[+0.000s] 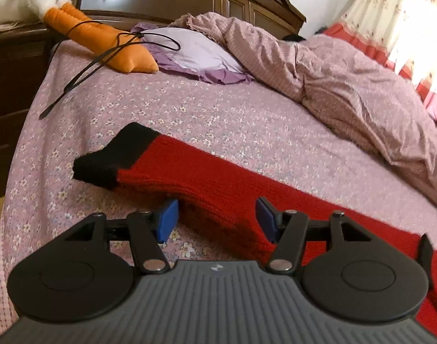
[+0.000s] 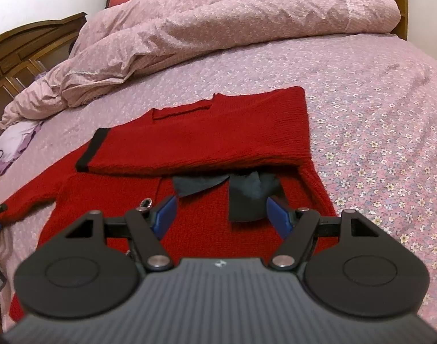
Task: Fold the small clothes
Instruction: 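Move the left tool toward the other black-cuffed sleeve, then grasp the black cuff of the sleeve with the left tool and lift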
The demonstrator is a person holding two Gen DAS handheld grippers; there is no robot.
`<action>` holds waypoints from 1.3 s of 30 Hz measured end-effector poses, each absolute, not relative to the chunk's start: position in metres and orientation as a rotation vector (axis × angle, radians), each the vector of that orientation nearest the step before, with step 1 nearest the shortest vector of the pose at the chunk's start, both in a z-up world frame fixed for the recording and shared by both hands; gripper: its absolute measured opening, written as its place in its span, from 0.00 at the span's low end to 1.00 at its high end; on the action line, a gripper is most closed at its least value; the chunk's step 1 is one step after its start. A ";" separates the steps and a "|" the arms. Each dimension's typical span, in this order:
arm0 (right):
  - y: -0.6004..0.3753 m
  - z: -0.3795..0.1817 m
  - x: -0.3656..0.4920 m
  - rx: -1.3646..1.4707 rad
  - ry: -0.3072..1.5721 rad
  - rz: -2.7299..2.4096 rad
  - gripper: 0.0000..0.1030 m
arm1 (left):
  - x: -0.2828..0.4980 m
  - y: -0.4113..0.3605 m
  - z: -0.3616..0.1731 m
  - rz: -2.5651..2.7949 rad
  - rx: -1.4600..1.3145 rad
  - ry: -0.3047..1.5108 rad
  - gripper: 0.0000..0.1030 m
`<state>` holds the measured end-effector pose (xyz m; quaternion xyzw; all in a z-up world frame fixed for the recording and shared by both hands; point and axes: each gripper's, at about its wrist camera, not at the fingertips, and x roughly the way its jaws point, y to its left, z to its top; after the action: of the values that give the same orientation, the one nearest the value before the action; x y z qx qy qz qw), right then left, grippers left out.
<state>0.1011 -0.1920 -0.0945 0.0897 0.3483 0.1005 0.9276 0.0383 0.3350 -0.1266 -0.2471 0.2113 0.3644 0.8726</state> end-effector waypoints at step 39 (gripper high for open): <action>-0.193 -0.102 0.102 0.216 0.726 0.206 0.69 | 0.077 0.307 -0.055 0.545 -0.435 0.295 0.13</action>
<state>0.1016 -0.1929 -0.1016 0.1054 0.3537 0.1002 0.9240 0.0773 0.3067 -0.0554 -0.2126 0.1442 0.2660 0.9291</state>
